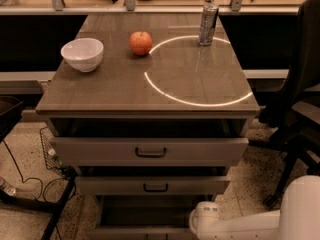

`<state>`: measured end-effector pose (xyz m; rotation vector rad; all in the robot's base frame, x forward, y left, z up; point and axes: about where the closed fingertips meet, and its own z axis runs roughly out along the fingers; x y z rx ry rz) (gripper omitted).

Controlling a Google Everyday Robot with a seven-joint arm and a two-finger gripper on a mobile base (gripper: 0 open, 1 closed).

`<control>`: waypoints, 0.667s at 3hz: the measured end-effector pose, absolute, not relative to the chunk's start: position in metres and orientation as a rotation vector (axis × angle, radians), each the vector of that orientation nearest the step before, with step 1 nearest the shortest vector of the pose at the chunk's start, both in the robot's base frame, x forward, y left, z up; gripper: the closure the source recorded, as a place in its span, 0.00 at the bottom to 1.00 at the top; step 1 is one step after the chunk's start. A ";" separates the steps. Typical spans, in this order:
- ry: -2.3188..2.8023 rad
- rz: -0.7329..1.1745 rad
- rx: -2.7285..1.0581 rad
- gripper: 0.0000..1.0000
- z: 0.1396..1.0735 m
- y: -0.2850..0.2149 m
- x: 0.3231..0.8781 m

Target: Open bottom drawer

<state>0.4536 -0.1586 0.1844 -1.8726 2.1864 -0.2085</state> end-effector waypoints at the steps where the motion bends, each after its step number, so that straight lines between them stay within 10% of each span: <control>1: 2.273 -0.184 -1.883 1.00 0.198 -0.172 0.418; 2: 2.359 -0.117 -1.907 1.00 0.208 -0.180 0.386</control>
Offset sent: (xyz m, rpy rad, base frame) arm -0.1118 -0.0294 0.0394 -0.0512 0.2953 -0.0994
